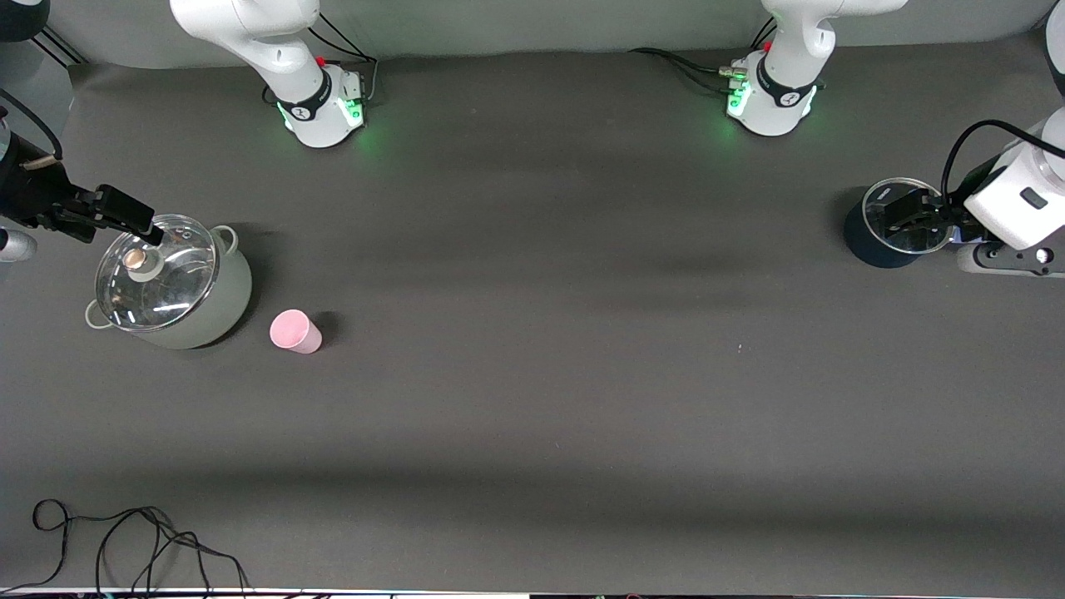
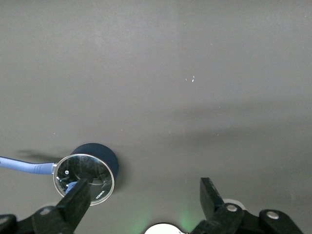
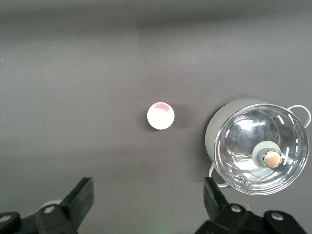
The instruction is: Transfer pink cup from left to right arm
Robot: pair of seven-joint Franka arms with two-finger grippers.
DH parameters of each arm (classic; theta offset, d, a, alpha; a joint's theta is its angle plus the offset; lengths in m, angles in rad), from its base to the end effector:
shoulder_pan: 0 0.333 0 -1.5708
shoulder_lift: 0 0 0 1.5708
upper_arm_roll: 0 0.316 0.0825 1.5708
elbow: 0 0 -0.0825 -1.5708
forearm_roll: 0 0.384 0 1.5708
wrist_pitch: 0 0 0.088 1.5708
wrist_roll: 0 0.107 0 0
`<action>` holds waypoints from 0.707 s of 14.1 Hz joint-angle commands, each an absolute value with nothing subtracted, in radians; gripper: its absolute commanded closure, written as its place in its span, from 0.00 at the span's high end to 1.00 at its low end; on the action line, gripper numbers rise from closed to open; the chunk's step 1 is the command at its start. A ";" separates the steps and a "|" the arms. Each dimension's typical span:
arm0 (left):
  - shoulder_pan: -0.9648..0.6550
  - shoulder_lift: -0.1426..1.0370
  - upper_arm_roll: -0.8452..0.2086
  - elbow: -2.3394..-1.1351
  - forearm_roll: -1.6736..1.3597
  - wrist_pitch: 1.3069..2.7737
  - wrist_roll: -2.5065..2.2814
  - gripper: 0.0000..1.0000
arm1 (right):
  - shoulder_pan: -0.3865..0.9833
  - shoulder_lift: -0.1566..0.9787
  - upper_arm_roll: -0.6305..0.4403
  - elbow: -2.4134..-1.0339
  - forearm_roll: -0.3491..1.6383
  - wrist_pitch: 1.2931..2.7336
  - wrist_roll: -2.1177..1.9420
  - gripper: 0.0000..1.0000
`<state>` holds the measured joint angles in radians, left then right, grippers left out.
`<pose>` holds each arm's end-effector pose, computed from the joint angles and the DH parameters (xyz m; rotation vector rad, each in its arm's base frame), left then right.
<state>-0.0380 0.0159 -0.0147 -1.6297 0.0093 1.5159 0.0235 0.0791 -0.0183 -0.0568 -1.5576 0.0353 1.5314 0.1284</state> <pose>0.5493 -0.0279 0.5837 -3.1218 0.1192 0.2026 0.5449 0.0157 0.6374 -3.1017 0.1627 0.0165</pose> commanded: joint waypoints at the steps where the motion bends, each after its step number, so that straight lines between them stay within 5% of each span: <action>1: -0.038 0.020 -0.012 -1.611 -0.005 1.517 0.017 1.00 | 0.101 -0.022 -0.063 -1.562 0.046 1.534 0.107 1.00; 10: -0.048 0.051 -0.014 -1.571 -0.006 1.502 0.017 1.00 | 0.120 0.012 -0.081 -1.534 0.038 1.534 0.058 1.00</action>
<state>-0.0391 0.0201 -0.0180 -1.6212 0.0034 1.5175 0.0235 0.1114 0.0011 -0.0716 -1.5560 0.0354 1.5317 0.0829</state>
